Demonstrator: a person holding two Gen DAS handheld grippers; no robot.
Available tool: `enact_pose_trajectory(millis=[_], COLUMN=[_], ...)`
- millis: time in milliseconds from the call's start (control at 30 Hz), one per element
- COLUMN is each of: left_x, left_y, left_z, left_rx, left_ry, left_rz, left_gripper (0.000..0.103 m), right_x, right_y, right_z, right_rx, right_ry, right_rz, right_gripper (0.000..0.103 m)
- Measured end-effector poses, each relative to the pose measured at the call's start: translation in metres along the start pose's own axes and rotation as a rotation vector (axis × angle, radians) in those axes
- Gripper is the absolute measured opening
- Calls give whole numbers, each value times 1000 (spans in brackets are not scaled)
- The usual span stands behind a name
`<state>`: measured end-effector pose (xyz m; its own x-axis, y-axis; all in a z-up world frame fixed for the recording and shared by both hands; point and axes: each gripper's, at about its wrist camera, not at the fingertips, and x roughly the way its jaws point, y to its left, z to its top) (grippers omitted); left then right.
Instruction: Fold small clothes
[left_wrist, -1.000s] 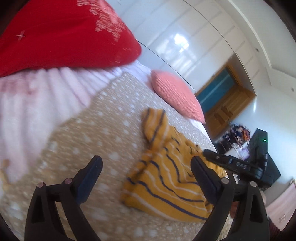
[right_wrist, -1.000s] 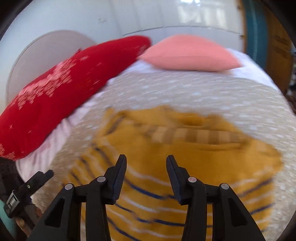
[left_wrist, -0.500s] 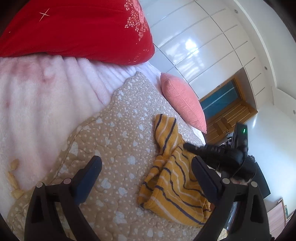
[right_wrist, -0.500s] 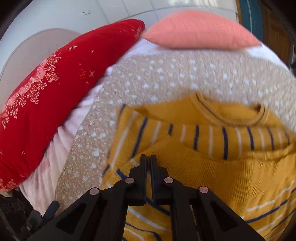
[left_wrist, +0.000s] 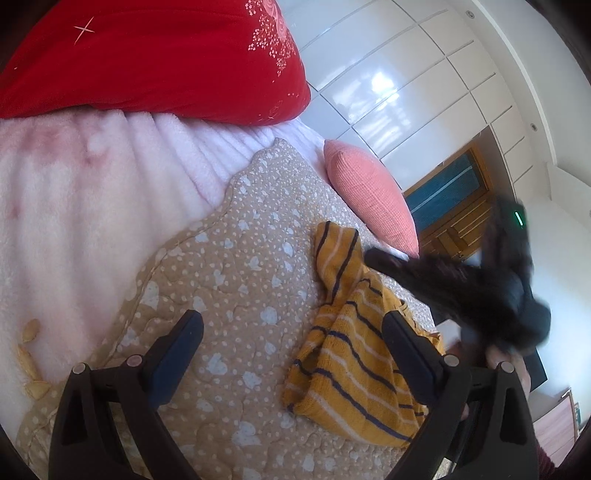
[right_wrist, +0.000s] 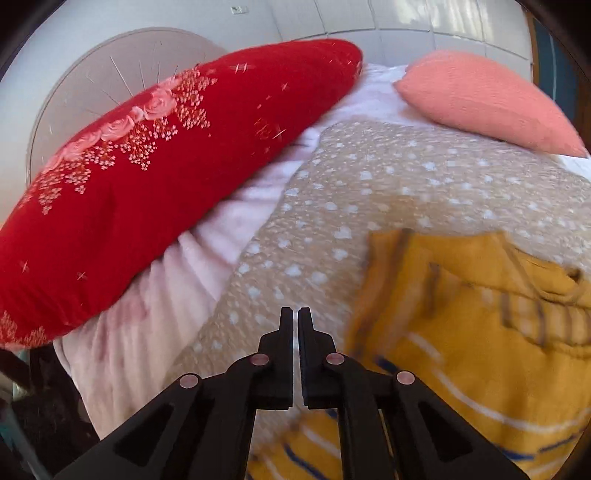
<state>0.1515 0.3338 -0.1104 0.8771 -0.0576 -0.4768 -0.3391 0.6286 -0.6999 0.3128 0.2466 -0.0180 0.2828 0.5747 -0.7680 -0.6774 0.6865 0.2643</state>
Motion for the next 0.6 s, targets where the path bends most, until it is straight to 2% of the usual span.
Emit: enact_pose_trajectory(millis=[67,133,233,300,367,400,500,600], left_x=[0,-1,-1,1,3,5,8,11], left_y=[1,1,1,0,-1,-2,-4,-6], left_z=[0,0,-2,-4,-6,-7,-9,-11], left_rx=[-7,-11,-7,1,11,18,35,57], left_ry=[1,2,5,11,16,18,22,25], left_rz=[-2,-5,5,21,40,51,78,102], left_gripper=[97,97,97,97,97,97,97,97], right_x=[-22,-35,-52,-60,-67,-68,-77,-95], right_y=[-26,-56,-117,-149,-182,-191,-209,-202], right_z=[-10,-19,-39,-52,-73,-80,-93,-87], right_rx=[-7,18,161,270,404,443,503,432], right_ry=[-16,-13,8,17,15,13,-17,-56], right_rz=[-77,-145,-217,-204,-167,-156,-129,-274], right_gripper=[5,12,15,15,20,24,24,25])
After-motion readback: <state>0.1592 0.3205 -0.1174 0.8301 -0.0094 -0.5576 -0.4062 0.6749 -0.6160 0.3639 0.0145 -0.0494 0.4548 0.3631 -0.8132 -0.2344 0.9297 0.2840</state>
